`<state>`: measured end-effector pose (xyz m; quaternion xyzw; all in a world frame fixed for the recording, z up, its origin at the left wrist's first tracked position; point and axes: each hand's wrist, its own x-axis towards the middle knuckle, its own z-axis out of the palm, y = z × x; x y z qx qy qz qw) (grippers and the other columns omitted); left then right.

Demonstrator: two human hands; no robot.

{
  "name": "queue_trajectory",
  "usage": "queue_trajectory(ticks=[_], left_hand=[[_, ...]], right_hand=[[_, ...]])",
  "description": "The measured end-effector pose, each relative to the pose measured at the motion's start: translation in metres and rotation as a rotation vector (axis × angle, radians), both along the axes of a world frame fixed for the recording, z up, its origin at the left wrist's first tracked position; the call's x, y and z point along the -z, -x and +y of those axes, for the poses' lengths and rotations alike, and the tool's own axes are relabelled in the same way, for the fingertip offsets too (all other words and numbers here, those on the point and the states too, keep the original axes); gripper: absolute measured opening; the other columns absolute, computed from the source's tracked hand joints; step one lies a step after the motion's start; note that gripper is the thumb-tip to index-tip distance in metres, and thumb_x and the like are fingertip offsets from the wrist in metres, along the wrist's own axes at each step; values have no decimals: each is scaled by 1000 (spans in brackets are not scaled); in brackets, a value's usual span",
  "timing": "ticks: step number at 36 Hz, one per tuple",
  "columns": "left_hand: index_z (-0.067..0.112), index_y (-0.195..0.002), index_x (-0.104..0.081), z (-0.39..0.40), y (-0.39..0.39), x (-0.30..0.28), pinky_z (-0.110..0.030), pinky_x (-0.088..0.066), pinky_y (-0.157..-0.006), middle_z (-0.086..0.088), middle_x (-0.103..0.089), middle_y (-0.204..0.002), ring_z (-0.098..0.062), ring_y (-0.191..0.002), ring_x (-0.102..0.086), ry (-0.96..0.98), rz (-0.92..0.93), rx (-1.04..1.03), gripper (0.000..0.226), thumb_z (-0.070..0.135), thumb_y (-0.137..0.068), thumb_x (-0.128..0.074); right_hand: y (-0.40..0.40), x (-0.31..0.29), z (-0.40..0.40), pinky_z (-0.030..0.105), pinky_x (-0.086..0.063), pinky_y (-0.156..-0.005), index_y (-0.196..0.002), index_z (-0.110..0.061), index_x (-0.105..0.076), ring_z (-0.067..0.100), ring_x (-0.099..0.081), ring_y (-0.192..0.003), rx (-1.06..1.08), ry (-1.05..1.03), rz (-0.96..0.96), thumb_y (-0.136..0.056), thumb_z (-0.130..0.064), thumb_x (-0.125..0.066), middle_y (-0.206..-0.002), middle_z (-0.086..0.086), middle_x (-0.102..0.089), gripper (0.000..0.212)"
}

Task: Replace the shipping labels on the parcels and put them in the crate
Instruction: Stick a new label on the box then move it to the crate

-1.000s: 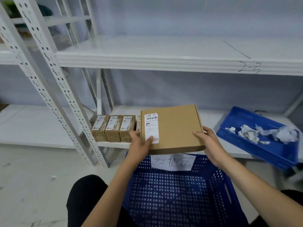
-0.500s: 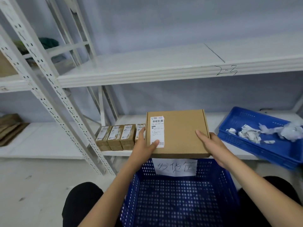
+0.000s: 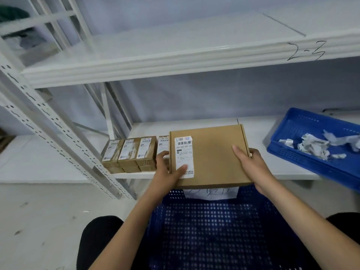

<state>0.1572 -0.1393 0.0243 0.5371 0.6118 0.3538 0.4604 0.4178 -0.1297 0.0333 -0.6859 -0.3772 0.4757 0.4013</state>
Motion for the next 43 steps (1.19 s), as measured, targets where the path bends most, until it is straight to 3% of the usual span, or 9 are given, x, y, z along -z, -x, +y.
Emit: queue_trajectory(ticks=[6, 10, 17, 21, 25, 28, 33, 38, 43], left_hand=[[42, -141, -19, 51, 4, 34, -40, -57, -99, 2, -62, -137, -13, -113, -68, 87, -68, 19, 79, 40, -87, -77], [57, -147, -17, 73, 2, 68, -26, -58, -91, 16, -64, -133, -4, -114, -67, 67, -124, 54, 88, 31, -89, -78], [43, -152, -26, 104, -28, 114, -7, -51, -78, 28, -59, -128, 17, -109, -60, 41, -130, 101, 71, 26, -97, -69], [42, -147, -26, 103, -33, 121, -14, -56, -73, 23, -59, -126, 12, -101, -65, 96, -87, 79, 68, 32, -95, -69], [43, -136, -29, 89, -35, 127, -27, -62, -76, 16, -66, -115, -2, -88, -73, 242, -46, 22, 61, 42, -91, -70], [41, -131, -32, 85, -34, 127, -38, -62, -84, 13, -70, -109, -10, -88, -75, 285, 31, -10, 58, 53, -88, -69], [39, -130, -28, 86, -39, 124, -14, -54, -61, 22, -63, -99, 2, -77, -69, 247, 114, 41, 57, 54, -89, -65], [37, -130, -30, 89, -43, 122, -32, -61, -81, 11, -67, -112, -7, -88, -71, 254, 32, 9, 43, 49, -98, -56], [40, -130, -28, 89, -43, 116, -7, -48, -56, 13, -61, -113, -2, -90, -64, 277, -116, -17, 24, 38, -109, -38]], right_hand=[[-2, 34, 39, 30, -38, -104, -149, -22, -41, 9, -50, -121, -55, -6, -28, -88, -69, -54, -140, -11, -52, 78], [-10, 65, 58, 21, -46, -82, -131, -24, -57, 2, -60, -100, -40, 31, -27, -88, -66, -56, -112, -15, -65, 61], [-16, 107, 87, 37, -32, -113, -156, -11, -28, 23, -42, -139, 42, 185, -92, -82, -76, -54, -156, 5, -40, 102], [-22, 111, 76, 44, -43, -110, -150, -11, -42, 26, -54, -126, 16, 274, -119, -61, -88, -61, -141, 6, -57, 118], [-21, 118, 54, 39, -50, -99, -143, -17, -50, 19, -61, -112, -11, 287, -96, -78, -73, -63, -123, -2, -64, 86], [-17, 119, 53, 35, -48, -91, -151, -29, -33, 12, -58, -104, -42, 220, -95, -92, -54, -60, -125, -9, -59, 70], [-20, 115, 57, 32, -44, -90, -153, -35, -26, 11, -54, -104, -74, 218, -62, -99, -44, -55, -122, -14, -55, 61], [-25, 103, 66, 22, -46, -70, -148, -32, -33, 1, -57, -97, -78, 186, -47, -100, -38, -57, -115, -15, -59, 54], [-25, 93, 75, 20, -44, -66, -148, -32, -31, 0, -58, -93, -69, 103, -82, -100, -33, -58, -112, -13, -59, 55]])
